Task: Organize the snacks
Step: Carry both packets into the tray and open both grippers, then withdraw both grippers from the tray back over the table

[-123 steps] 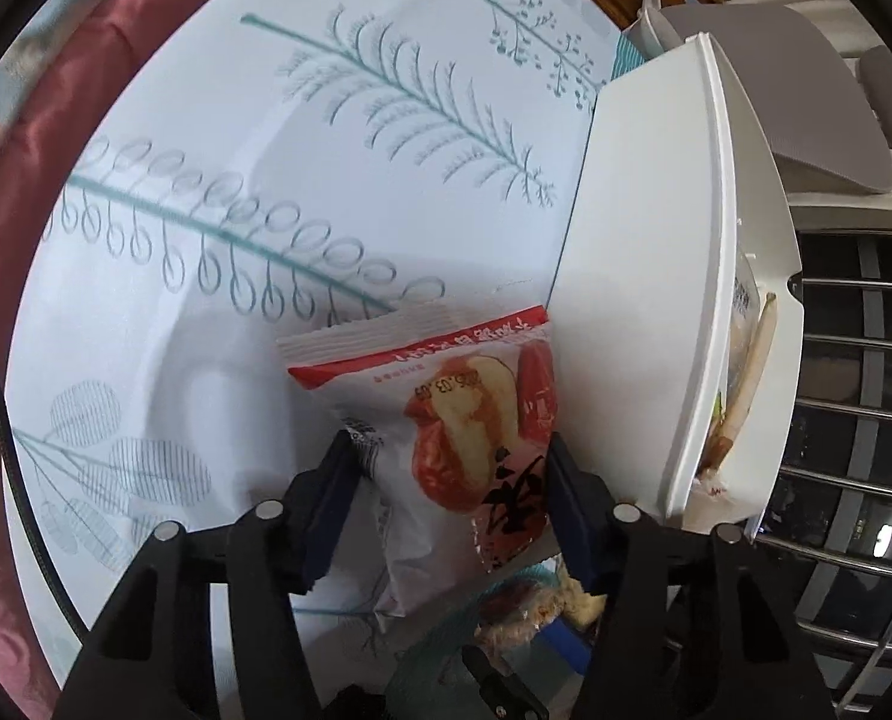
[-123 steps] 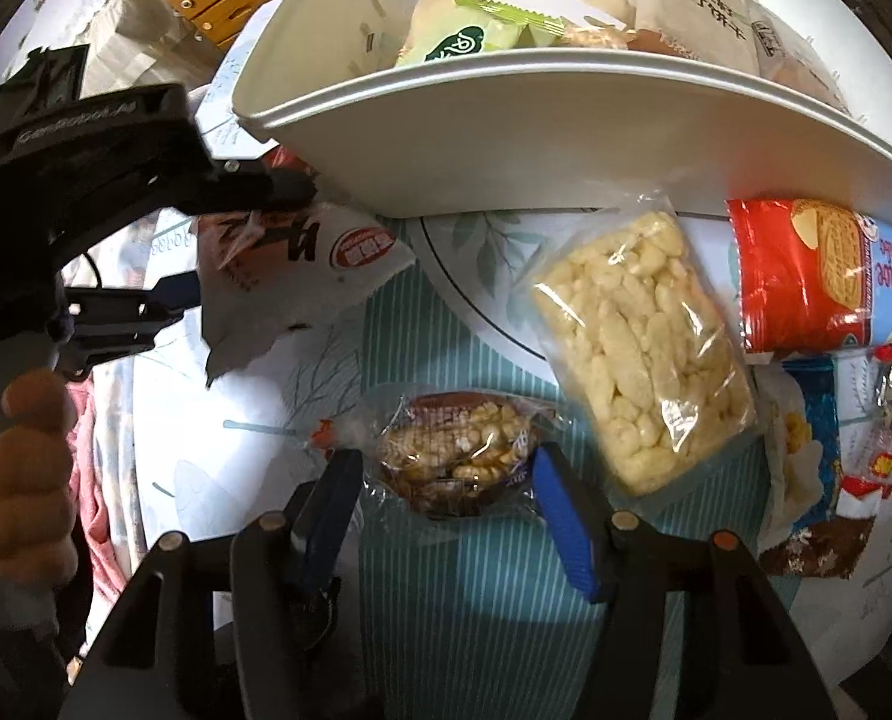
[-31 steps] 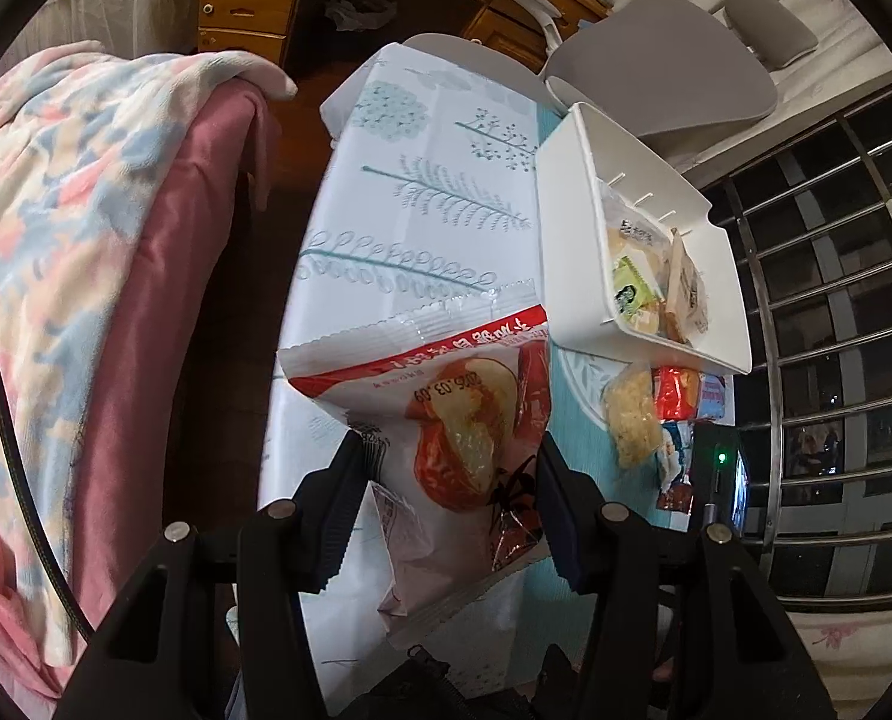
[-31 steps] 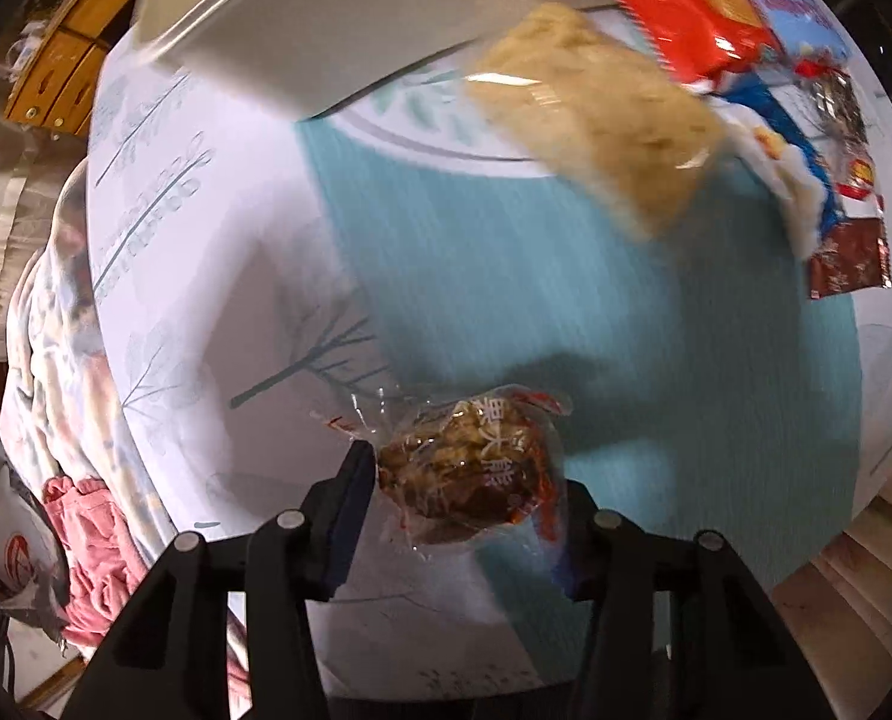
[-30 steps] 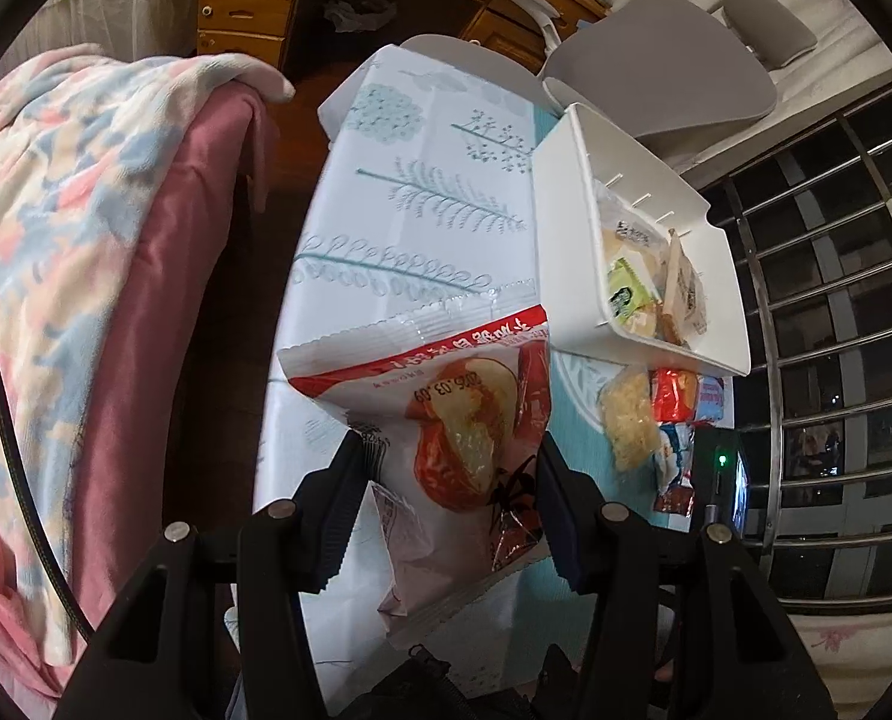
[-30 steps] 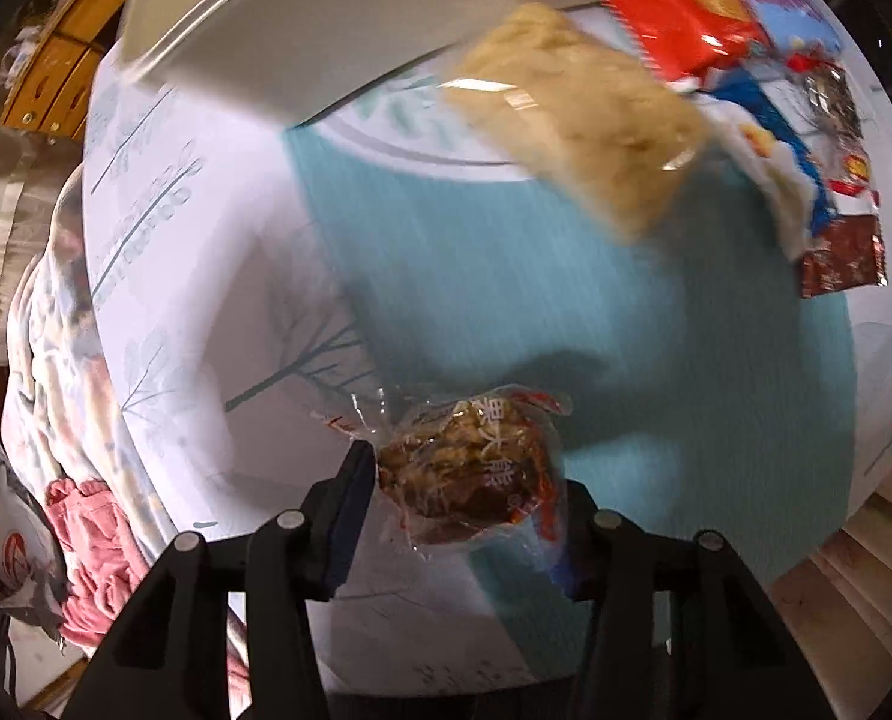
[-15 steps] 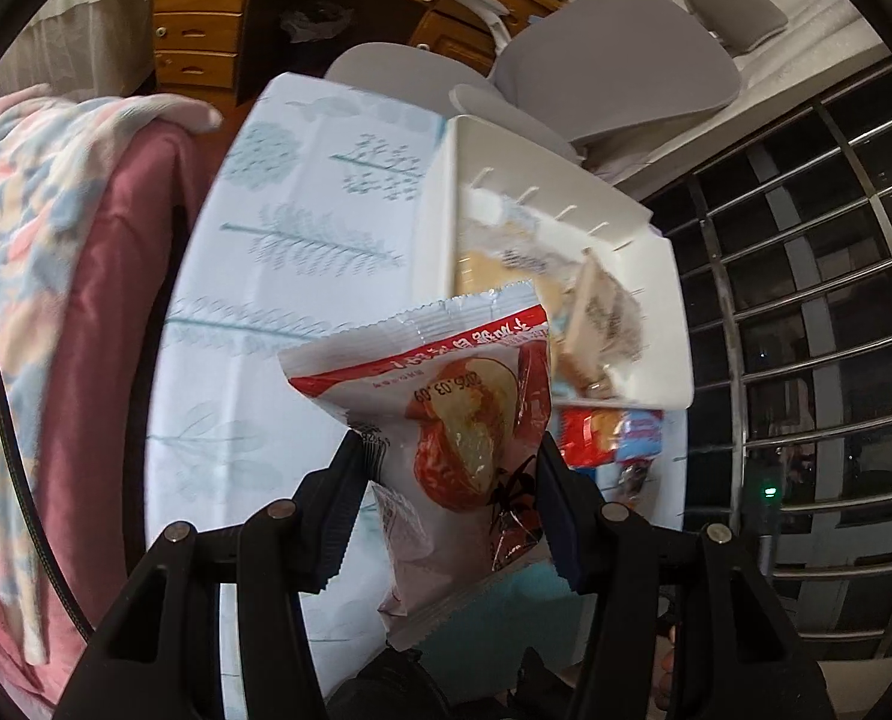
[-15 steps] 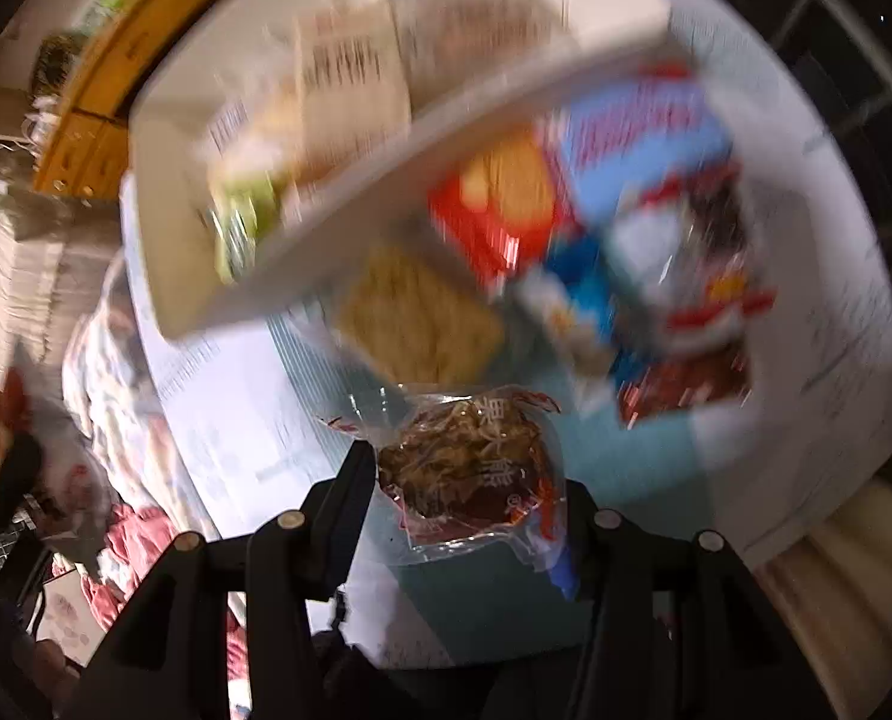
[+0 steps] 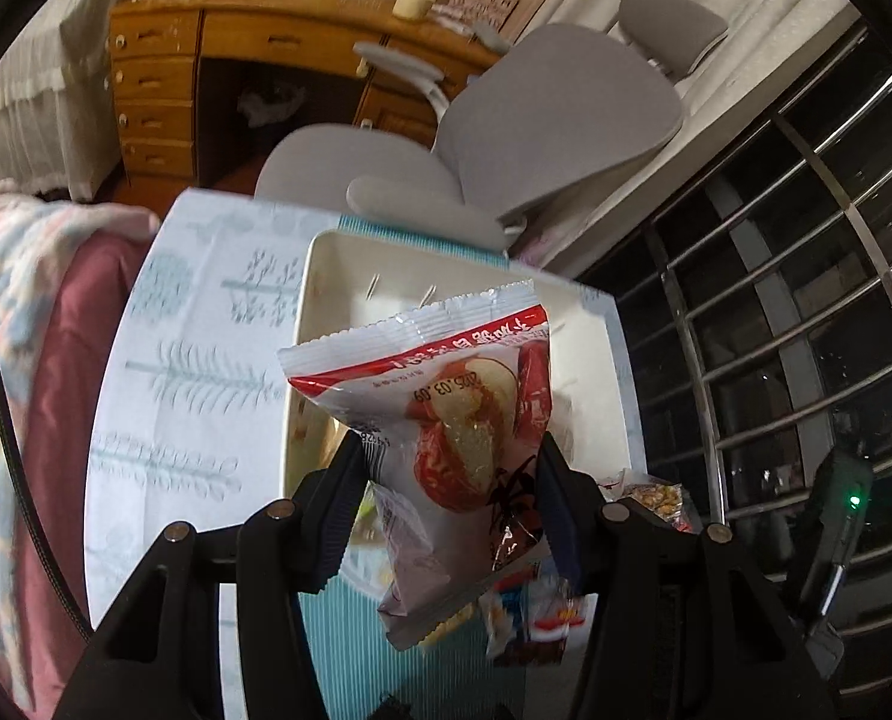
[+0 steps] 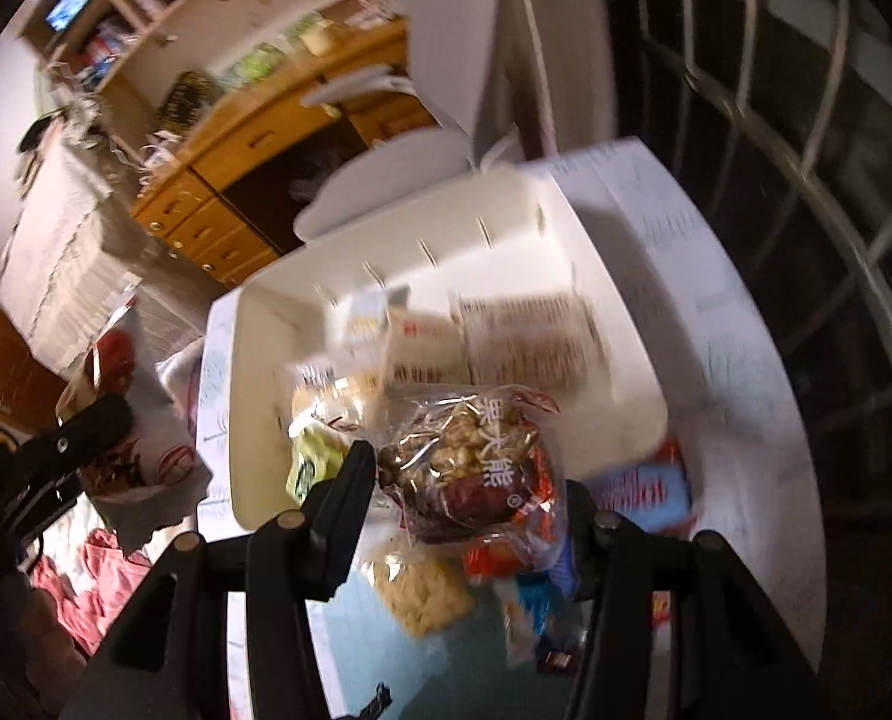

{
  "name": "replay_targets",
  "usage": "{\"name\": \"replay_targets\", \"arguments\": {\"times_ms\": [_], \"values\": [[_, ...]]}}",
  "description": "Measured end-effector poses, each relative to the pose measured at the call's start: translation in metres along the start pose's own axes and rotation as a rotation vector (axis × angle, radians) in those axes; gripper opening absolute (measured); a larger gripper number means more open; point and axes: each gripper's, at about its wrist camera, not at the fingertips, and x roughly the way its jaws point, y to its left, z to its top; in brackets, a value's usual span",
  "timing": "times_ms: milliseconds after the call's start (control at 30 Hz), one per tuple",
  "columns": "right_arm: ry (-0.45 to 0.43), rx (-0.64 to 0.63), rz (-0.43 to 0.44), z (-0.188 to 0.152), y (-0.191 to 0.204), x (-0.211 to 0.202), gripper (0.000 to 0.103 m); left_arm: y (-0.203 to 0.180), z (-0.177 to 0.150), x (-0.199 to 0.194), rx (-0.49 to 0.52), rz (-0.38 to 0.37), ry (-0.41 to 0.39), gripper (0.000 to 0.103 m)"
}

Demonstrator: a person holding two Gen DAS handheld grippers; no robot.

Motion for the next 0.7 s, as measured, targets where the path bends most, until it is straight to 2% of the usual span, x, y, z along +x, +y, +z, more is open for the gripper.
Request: {"name": "replay_targets", "arguments": {"times_ms": [200, 333, 467, 700], "values": [[-0.018, -0.060, 0.085, 0.013, 0.001, 0.008, 0.052, -0.024, 0.007, 0.011, 0.028, 0.035, -0.031, 0.054], [-0.017, -0.055, 0.152, 0.014, -0.006, 0.010, 0.053, -0.029, 0.006, 0.027, 0.023, 0.084, 0.026, 0.072], [0.007, -0.029, 0.161, 0.013, -0.012, 0.011, 0.067, -0.031, 0.000, 0.033, 0.002, 0.102, 0.049, 0.075], [0.010, 0.029, 0.135, -0.004, -0.018, 0.004, 0.069, -0.022, -0.022, 0.029, -0.043, 0.087, 0.079, 0.075]]}}
